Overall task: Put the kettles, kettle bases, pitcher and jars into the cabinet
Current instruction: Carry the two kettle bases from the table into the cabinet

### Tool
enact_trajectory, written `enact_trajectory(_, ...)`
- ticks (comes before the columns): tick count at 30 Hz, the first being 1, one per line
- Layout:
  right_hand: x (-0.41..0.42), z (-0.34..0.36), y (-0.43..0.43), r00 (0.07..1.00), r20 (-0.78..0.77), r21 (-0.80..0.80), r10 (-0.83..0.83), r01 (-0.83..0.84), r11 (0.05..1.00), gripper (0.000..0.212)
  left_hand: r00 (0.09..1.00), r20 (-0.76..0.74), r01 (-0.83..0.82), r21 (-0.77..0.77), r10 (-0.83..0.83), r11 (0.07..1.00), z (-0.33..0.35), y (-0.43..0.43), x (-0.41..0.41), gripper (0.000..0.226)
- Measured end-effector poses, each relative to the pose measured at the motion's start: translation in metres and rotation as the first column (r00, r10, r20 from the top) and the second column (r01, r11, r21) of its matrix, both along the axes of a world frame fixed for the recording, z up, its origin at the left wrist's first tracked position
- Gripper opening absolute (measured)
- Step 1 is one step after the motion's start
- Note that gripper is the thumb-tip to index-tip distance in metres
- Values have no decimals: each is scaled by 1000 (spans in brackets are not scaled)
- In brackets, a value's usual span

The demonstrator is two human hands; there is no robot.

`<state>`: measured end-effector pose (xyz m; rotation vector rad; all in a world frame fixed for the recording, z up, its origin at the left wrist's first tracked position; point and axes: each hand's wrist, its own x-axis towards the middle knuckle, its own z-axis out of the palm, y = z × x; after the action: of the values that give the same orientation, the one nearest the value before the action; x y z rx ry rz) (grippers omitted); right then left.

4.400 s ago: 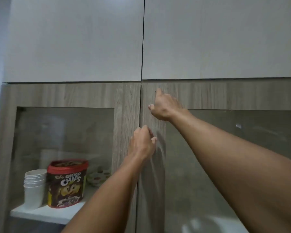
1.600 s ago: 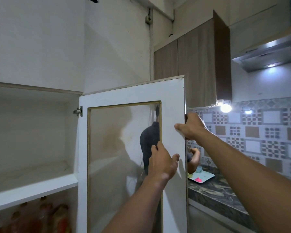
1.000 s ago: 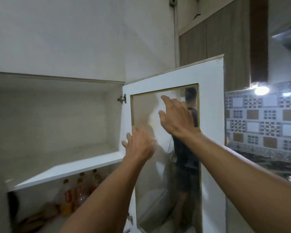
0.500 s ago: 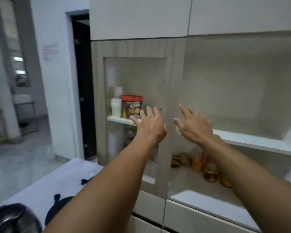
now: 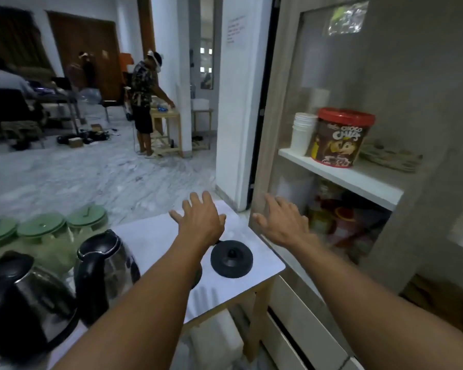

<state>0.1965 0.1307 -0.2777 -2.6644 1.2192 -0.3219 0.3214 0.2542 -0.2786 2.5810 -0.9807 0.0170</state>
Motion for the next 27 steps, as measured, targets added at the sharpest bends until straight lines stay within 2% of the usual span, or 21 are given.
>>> enact_trajectory(4, 23, -59, -18, 989, -99, 145, 105, -90, 985, 69, 982, -116, -140, 99, 151, 985, -58, 4, 20, 70)
enact_trajectory(8, 52, -116, -36, 973, -168, 255, 160, -114, 960, 74, 939, -181, -264, 164, 292, 950, -117, 2, 41, 72)
enact_trajectory(11, 74, -159, -45, 968, -197, 325, 155, -85, 942, 80, 892, -275, -315, 191, 359, 930, -163, -3, 59, 95)
enact_trajectory(15, 103, -208, -55, 947, -301, 381, 110, 14, 924, 112, 800, -399, -356, 283, 447, 891, -221, -7, 77, 134)
enact_trajectory(18, 122, -236, -61, 946, -315, 395, 79, 55, 917, 129, 779, -425, -373, 277, 461, 886, -253, -10, 89, 154)
enact_trajectory(22, 131, -263, -65, 949, -305, 380, 76, 48, 924, 123, 790, -422, -385, 225, 445, 895, -272, -16, 97, 144)
enact_trajectory(27, 128, -277, -59, 987, -160, 295, 2, 46, 954, 108, 760, -394, -502, 149, 517, 852, -281, -17, 93, 127)
